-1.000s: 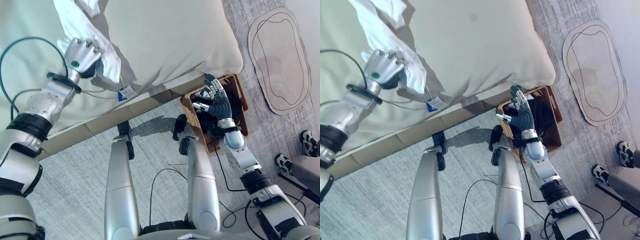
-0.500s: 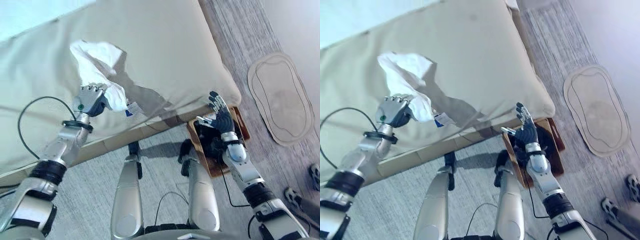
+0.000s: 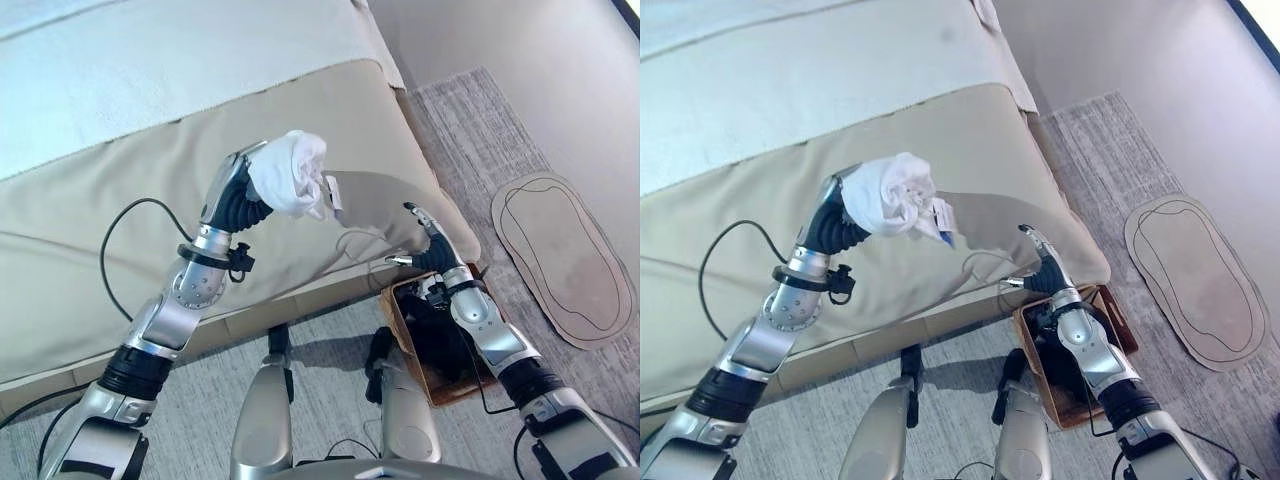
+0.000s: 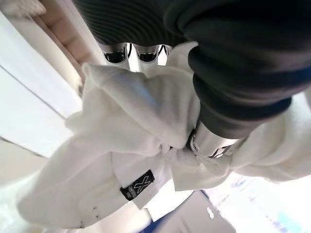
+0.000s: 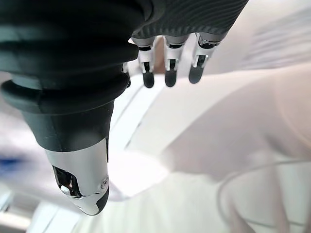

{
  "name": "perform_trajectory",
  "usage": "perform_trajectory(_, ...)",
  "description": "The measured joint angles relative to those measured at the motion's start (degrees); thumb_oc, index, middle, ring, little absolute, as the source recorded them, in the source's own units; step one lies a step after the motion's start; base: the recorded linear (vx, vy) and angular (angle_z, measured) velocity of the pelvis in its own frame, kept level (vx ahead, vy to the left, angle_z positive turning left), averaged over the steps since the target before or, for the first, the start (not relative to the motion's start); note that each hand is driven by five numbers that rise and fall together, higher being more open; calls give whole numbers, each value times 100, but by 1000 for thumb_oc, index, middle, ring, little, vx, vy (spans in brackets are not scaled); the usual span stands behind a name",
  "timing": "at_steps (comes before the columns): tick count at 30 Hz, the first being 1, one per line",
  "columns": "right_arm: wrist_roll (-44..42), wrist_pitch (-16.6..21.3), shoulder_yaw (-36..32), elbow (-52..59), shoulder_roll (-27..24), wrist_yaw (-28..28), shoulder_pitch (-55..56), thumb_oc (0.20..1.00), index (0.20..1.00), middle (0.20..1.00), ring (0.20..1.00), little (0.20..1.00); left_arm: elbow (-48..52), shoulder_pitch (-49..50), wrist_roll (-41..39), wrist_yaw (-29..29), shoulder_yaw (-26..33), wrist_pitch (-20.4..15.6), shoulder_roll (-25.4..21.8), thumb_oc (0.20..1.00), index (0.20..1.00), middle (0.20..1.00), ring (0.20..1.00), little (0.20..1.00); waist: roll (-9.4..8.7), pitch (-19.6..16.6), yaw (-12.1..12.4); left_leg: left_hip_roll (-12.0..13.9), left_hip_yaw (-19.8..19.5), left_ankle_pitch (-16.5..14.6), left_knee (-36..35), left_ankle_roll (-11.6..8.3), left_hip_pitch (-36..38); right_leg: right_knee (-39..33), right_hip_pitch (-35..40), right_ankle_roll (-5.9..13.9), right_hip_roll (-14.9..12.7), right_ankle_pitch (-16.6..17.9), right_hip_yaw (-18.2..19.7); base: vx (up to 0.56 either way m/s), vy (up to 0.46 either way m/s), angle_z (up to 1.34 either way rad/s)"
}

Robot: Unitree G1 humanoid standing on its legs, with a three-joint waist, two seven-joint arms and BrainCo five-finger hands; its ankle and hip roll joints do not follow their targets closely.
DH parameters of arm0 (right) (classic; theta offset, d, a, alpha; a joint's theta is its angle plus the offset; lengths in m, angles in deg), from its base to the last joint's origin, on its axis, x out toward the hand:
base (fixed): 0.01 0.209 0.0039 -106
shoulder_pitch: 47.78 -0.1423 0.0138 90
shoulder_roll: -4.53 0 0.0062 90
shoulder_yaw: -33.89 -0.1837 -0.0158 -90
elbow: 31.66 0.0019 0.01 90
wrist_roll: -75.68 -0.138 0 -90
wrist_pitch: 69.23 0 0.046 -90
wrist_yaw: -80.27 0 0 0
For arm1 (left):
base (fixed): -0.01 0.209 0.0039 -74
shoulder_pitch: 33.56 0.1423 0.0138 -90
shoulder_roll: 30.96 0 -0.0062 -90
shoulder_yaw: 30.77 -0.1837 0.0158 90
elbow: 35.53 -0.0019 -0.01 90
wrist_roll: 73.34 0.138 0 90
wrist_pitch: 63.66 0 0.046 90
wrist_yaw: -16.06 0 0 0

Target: Pick up clothes into the bucket

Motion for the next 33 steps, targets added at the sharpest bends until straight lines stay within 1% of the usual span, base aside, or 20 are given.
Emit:
perform_trajectory(1, 61, 0, 91, 4, -9, 61, -18, 1000, 1000, 1000, 1000, 1000, 107, -14, -337, -168, -59, -1, 93, 200, 200, 200, 200, 200, 26, -96, -3, -4, 4, 6, -47, 4, 91, -101, 115, 12, 7, 32, -13, 97, -12, 1)
perform_trajectory(3, 102, -2, 246, 47, 12, 186, -23, 1000, 1000, 1000, 1000, 1000, 279, -98, -877, -417, -192, -4, 252, 200, 200, 200, 200, 200, 43, -145, 5, -6, 17, 12, -168, 5, 371, -300, 426, 26, 43, 94, -43, 80, -16, 0)
perform_trajectory(4, 104, -1, 334, 49, 36, 266, 9, 1000, 1000, 1000, 1000, 1000, 350, -103, -1068, -540, -280, -15, 278, 200, 200, 200, 200, 200, 51, -330, -9, -2, 12, -1, -202, -8, 384, -375, 465, 33, 41, 97, -70, 89, -18, -1)
perform_trajectory(7, 110, -3, 489, 65, 68, 383, -17, 1000, 1000, 1000, 1000, 1000, 436, -125, -1560, -789, -333, -3, 429, 200, 200, 200, 200, 200, 66, -503, -14, -8, 32, 12, -329, -5, 606, -578, 698, 38, 103, 159, -71, 94, -10, -4)
perform_trajectory(8, 137, -11, 507, 64, 152, 399, -21, 1000, 1000, 1000, 1000, 1000, 437, -126, -1773, -856, -405, 11, 480, 200, 200, 200, 200, 200, 65, -527, -11, -3, 40, 11, -368, -5, 731, -620, 820, 38, 117, 161, -70, 94, -3, -4)
perform_trajectory(10, 169, -16, 519, 68, 342, 404, -18, 1000, 1000, 1000, 1000, 1000, 438, -119, -1943, -959, -532, 33, 567, 200, 200, 200, 200, 200, 76, -685, -16, 7, 46, 9, -401, -5, 767, -677, 858, 37, 126, 162, -72, 97, -2, -4)
perform_trajectory(13, 204, -110, 504, 83, 771, 334, -11, 1000, 1000, 1000, 1000, 1000, 447, -108, -2310, -1040, -708, 163, 685, 200, 200, 200, 200, 200, 111, -733, -26, 16, 134, 9, -527, -8, 1058, -795, 1121, 39, 150, 184, -57, 72, 2, -6)
perform_trajectory(15, 206, -174, 501, 101, 971, 226, 13, 1000, 1000, 1000, 1000, 1000, 523, -110, -2435, -1048, -716, 244, 730, 200, 200, 200, 200, 200, 143, -852, -34, 16, 150, 9, -586, -8, 1089, -810, 1124, 39, 152, 184, -46, 66, -1, -4)
perform_trajectory(18, 217, -309, 491, 329, 1018, -8, 120, 1000, 1000, 1000, 1000, 1000, 707, -84, -2548, -1046, -727, 311, 751, 200, 200, 200, 200, 200, 153, -905, -59, 14, 158, 10, -618, -8, 1177, -857, 1214, 40, 161, 186, -43, 55, 0, -1)
perform_trajectory(22, 217, -379, 469, 504, 1132, -181, 314, 1000, 1000, 1000, 1000, 1000, 780, 25, -2617, -1018, -737, 372, 760, 200, 200, 200, 200, 200, 158, -1099, -144, 7, 172, 10, -700, -8, 1265, -931, 1290, 45, 163, 188, -45, 20, -3, 0)
perform_trajectory(24, 213, -450, 469, 529, 1187, -269, 356, 1000, 1000, 1000, 1000, 1000, 780, 25, -2617, -975, -802, 392, 769, 200, 200, 200, 200, 200, 160, -1105, -156, 8, 192, 10, -705, -8, 1321, -931, 1326, 45, 166, 188, -26, 22, 0, -6)
perform_trajectory(27, 201, -459, 459, 553, 1215, -389, 457, 1000, 1000, 1000, 1000, 1000, 780, 27, -2613, -946, -937, 416, 865, 200, 200, 200, 200, 200, 174, -1119, -163, 16, 240, 9, -712, -7, 1338, -936, 1312, 45, 172, 188, 25, 11, 9, -7)
perform_trajectory(33, 51, -456, 434, 594, 1245, -471, 740, 1000, 1000, 1000, 1000, 1000, 780, 42, -2604, -805, -911, 506, 858, 200, 200, 200, 200, 200, 233, -1190, -163, 24, 295, 9, -712, -7, 1344, -934, 1296, 45, 177, 188, 64, 0, 0, -3)
